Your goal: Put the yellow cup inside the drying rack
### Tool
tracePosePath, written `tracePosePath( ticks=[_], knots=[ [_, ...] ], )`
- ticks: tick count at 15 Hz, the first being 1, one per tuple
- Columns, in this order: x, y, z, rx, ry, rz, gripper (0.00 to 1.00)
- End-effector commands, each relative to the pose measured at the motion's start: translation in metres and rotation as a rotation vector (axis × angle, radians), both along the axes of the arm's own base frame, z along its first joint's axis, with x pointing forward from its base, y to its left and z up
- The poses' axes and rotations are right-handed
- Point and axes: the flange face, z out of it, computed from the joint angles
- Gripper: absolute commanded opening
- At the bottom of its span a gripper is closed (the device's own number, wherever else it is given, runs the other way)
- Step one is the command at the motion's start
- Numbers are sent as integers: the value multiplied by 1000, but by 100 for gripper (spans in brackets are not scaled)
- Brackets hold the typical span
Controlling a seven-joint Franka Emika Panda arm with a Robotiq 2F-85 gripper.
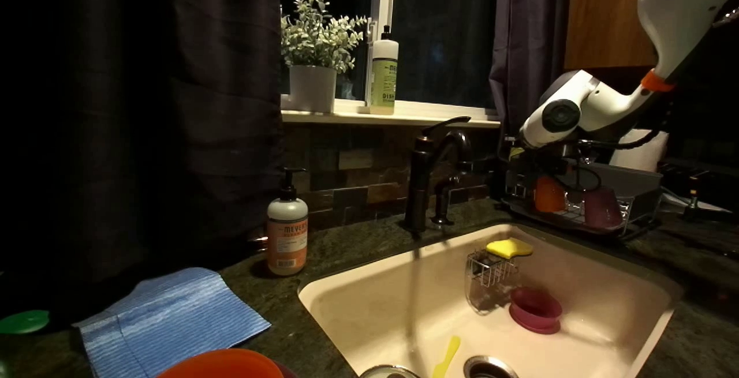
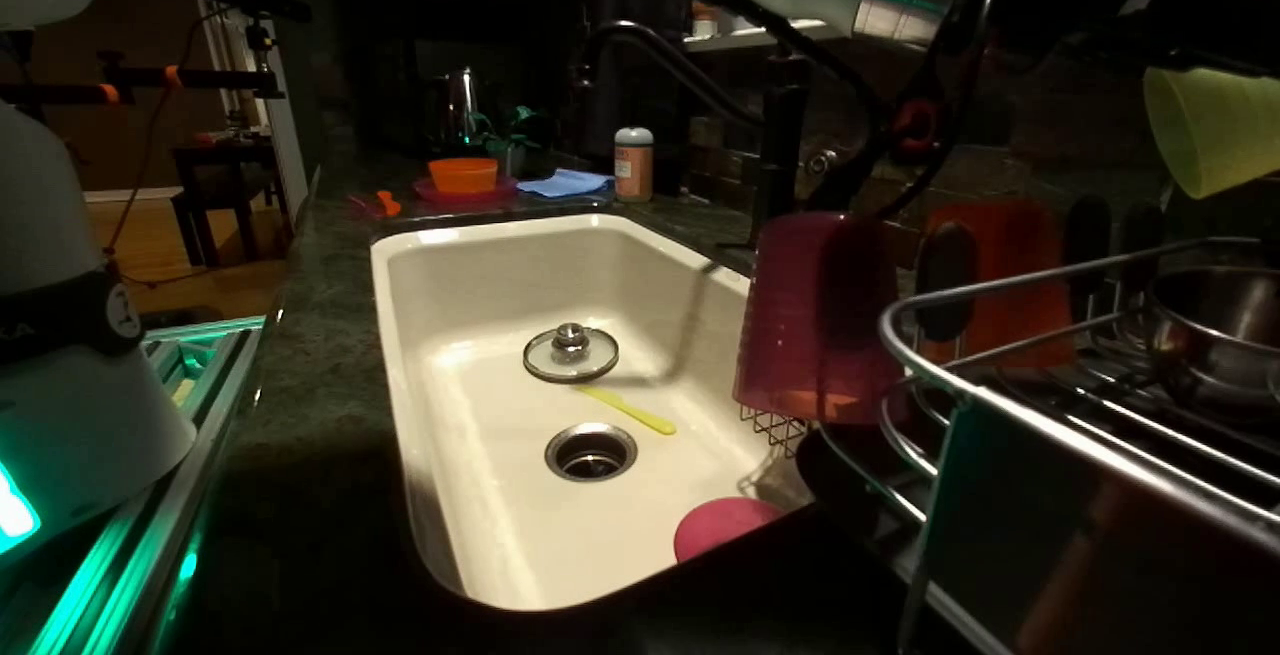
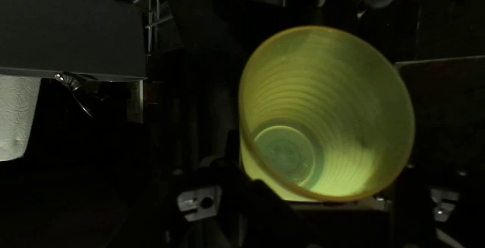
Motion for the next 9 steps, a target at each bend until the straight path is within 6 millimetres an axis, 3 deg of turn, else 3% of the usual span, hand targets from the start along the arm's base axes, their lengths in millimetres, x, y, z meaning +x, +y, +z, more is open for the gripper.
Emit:
tracePosePath(
  ticks=[1, 9],
  knots=[
    [4, 5, -8, -18, 0, -36, 47],
    [11, 17, -22, -24, 24, -53, 47]
  ],
)
